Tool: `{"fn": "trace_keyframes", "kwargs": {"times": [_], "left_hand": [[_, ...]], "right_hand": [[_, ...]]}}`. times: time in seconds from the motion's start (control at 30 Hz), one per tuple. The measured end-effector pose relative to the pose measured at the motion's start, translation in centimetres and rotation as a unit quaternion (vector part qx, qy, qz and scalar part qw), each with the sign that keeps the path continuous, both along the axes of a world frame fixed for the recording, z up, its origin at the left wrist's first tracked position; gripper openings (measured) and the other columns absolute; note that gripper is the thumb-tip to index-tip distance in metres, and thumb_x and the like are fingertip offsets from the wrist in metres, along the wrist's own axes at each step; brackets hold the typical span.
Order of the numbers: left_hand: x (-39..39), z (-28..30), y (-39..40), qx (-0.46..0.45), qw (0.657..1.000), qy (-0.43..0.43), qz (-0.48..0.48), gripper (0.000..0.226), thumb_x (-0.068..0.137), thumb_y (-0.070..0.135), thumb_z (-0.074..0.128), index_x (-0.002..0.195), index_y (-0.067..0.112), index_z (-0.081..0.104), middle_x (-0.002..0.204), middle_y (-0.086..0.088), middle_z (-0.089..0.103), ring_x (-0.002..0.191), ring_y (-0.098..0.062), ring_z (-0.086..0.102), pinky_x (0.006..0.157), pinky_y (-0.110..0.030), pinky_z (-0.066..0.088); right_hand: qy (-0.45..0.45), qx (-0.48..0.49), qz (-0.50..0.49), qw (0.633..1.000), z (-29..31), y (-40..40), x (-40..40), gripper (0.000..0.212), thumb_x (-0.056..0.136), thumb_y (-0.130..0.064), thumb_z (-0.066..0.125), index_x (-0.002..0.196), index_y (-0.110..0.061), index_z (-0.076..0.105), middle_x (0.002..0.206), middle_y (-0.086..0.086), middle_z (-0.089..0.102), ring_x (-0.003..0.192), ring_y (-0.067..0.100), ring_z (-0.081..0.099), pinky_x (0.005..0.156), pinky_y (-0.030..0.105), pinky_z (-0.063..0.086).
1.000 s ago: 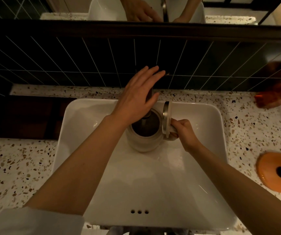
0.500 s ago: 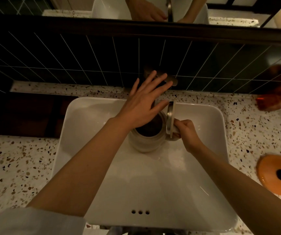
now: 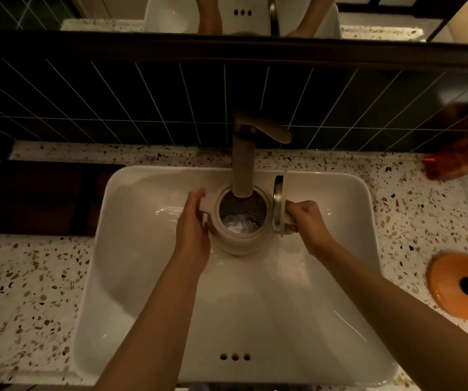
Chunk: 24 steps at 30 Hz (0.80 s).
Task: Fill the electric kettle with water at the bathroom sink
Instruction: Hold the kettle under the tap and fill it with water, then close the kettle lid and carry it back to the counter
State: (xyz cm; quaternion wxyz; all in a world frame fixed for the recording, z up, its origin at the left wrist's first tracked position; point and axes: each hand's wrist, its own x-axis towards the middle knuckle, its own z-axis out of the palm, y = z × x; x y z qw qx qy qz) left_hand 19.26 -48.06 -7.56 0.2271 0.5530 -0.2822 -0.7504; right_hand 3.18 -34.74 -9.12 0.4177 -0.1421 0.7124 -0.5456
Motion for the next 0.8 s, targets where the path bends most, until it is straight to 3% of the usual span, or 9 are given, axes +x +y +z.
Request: {"fn": "trace_keyframes", "kwargs": {"times": [0.1, 0.23, 0.4, 0.57, 0.63, 0.7, 0.8], "left_hand": [[-0.1, 0.0, 1.7, 0.012, 1.000, 0.021, -0.007, 0.053, 0.102, 0.051, 0.033, 0.127, 0.017, 0.065, 0.120, -0.004, 0.073, 0.113, -0.017, 0.065, 0.084, -0.027, 0.049], [-0.3, 0.8, 2.3, 0.009, 1.000, 0.019, 0.017, 0.053, 0.100, 0.054, 0.035, 0.126, 0.021, 0.067, 0.119, -0.003, 0.074, 0.111, -0.018, 0.067, 0.085, -0.030, 0.051], [0.0, 1.3, 5.7, 0.001, 1.000, -0.010, -0.003, 0.052, 0.096, 0.055, 0.044, 0.123, 0.018, 0.069, 0.117, -0.005, 0.074, 0.110, -0.021, 0.069, 0.087, -0.032, 0.054], [0.4, 1.6, 6.4, -0.008, 1.000, -0.024, 0.007, 0.052, 0.095, 0.053, 0.048, 0.120, 0.013, 0.071, 0.113, -0.009, 0.075, 0.107, -0.024, 0.070, 0.083, -0.034, 0.056], [0.5, 2.0, 7.4, -0.009, 1.000, -0.029, 0.004, 0.051, 0.095, 0.052, 0.049, 0.118, 0.012, 0.072, 0.112, -0.009, 0.076, 0.106, -0.024, 0.071, 0.085, -0.036, 0.056], [0.5, 2.8, 9.0, -0.013, 1.000, -0.025, -0.001, 0.050, 0.094, 0.052, 0.050, 0.118, 0.013, 0.072, 0.112, -0.007, 0.076, 0.107, -0.023, 0.070, 0.087, -0.036, 0.055], [0.2, 4.3, 12.1, -0.022, 1.000, -0.016, -0.005, 0.047, 0.093, 0.050, 0.052, 0.117, 0.015, 0.072, 0.111, -0.006, 0.077, 0.106, -0.022, 0.071, 0.084, -0.034, 0.055]], "right_hand": [[-0.014, -0.016, 0.004, 1.000, 0.1, -0.3, -0.1, 0.043, 0.096, -0.008, 0.051, 0.068, 0.024, 0.060, 0.036, -0.004, 0.058, 0.037, 0.004, 0.059, 0.045, 0.013, 0.050], [-0.020, -0.031, 0.006, 0.999, 1.2, -0.3, 0.4, 0.044, 0.096, -0.006, 0.051, 0.072, 0.030, 0.058, 0.036, -0.003, 0.059, 0.038, 0.003, 0.059, 0.047, 0.012, 0.050], [-0.029, -0.043, -0.005, 0.999, 1.5, 3.7, 1.5, 0.046, 0.098, -0.003, 0.046, 0.054, -0.004, 0.059, 0.032, -0.007, 0.055, 0.034, -0.001, 0.056, 0.046, 0.011, 0.049], [-0.041, -0.055, -0.013, 0.998, 1.9, 4.4, 2.3, 0.053, 0.099, -0.001, 0.042, 0.050, -0.008, 0.061, 0.031, -0.007, 0.054, 0.033, -0.002, 0.054, 0.045, 0.010, 0.048], [-0.045, -0.059, -0.011, 0.997, 1.9, 5.6, 2.3, 0.057, 0.099, -0.004, 0.044, 0.045, -0.007, 0.062, 0.034, -0.006, 0.056, 0.035, 0.000, 0.056, 0.047, 0.011, 0.049], [-0.041, -0.077, -0.017, 0.996, 2.0, 7.5, 1.9, 0.052, 0.095, -0.017, 0.053, 0.050, 0.008, 0.061, 0.038, -0.002, 0.057, 0.037, 0.006, 0.055, 0.048, 0.015, 0.049], [-0.028, -0.102, -0.014, 0.994, 3.0, 10.8, 1.1, 0.075, 0.074, -0.047, 0.067, 0.062, 0.026, 0.053, 0.052, 0.026, 0.051, 0.048, 0.028, 0.049, 0.055, 0.027, 0.046]]}}
